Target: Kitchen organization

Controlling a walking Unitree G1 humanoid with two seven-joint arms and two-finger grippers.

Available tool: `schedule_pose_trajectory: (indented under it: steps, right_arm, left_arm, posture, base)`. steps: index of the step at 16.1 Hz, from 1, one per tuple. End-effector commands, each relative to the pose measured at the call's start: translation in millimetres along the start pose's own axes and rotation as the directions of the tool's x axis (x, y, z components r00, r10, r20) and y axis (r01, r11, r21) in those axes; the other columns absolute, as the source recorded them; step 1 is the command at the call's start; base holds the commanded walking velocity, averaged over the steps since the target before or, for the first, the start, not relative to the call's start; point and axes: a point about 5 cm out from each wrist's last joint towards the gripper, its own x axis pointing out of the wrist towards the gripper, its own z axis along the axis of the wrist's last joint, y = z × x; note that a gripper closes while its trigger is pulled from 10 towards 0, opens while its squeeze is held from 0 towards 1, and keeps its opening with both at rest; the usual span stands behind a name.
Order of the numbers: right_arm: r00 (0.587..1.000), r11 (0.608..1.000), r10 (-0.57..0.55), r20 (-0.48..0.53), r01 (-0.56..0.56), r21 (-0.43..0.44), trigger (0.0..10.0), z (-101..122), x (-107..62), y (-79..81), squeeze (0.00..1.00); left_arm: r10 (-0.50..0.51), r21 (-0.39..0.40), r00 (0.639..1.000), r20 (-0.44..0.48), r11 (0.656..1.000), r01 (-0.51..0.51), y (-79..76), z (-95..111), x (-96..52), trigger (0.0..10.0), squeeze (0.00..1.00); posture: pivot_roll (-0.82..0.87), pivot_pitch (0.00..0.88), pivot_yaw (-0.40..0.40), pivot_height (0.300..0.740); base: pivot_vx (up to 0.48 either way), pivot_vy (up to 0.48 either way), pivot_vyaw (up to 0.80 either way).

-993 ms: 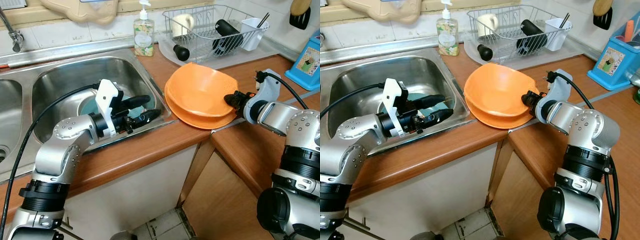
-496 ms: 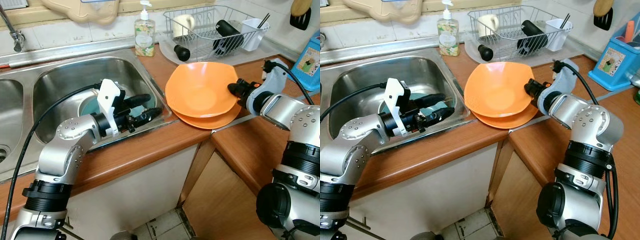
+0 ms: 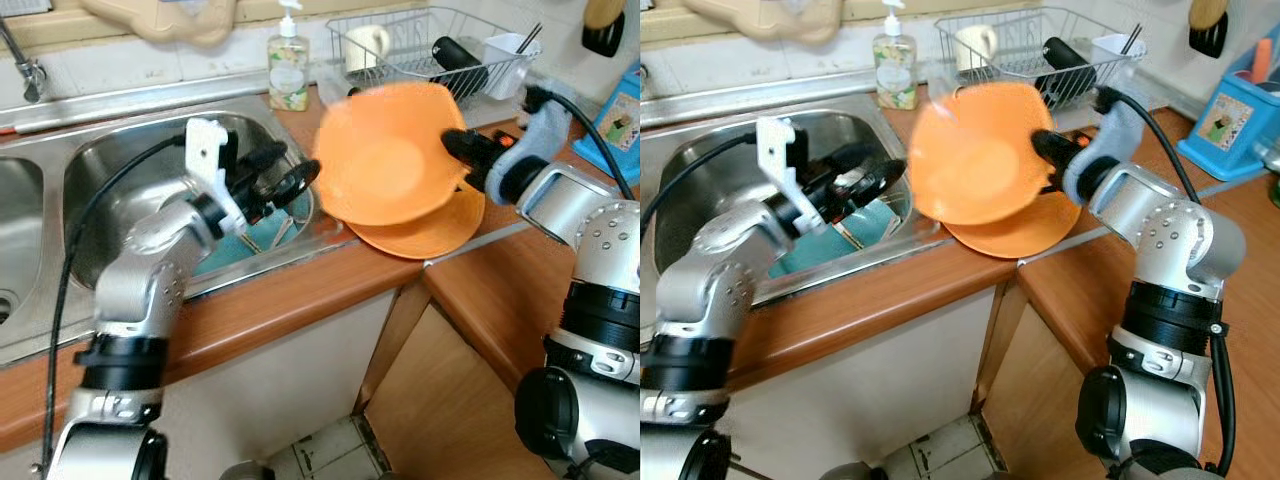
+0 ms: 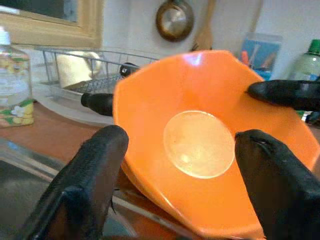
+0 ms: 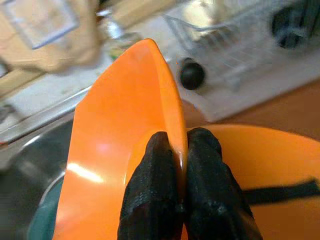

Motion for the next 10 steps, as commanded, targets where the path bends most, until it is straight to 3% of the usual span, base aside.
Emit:
schedule_pose_trajectory:
  steps: [1, 4, 7, 10]
  right_arm:
    - [0.996, 0.998, 0.062, 0.068, -0.06, -0.031, 0.0, 11, -5.1, 8.6, 0.0]
    - [0.981, 0.986, 0.161, 0.107, -0.156, -0.06, 0.0, 16, -10.3, 20.9, 0.0]
    - [0.959, 0.968, 0.25, 0.135, -0.244, -0.061, 0.0, 19, -16.0, 30.1, 0.0]
    - [0.942, 0.955, 0.298, 0.155, -0.296, -0.038, 0.0, 19, -18.5, 35.1, 0.0]
  left_arm:
    - [0.031, -0.006, 1.0, 0.007, 1.0, -0.031, 4.7, 1, 2.3, 10.0, 0.0]
    - [0.086, -0.044, 0.996, -0.009, 0.995, -0.086, 13.5, -5, 5.4, 10.0, 0.0]
    - [0.151, -0.027, 0.987, -0.054, 0.988, -0.153, 24.0, -15, 5.3, 10.0, 0.0]
    - [0.116, -0.106, 0.993, -0.032, 0.987, -0.119, 21.3, -17, 7.6, 10.0, 0.0]
  posture:
    - [-0.15, 0.0, 0.003, 0.74]
    - [-0.15, 0.0, 0.012, 0.74]
    - [-0.16, 0.0, 0.019, 0.74]
    - [-0.16, 0.0, 0.021, 0.74]
  base:
    - [0.0, 0.0, 0.0]
    - [0.0, 0.0, 0.0]
    - [0.0, 0.0, 0.0]
    - [0.0, 0.0, 0.0]
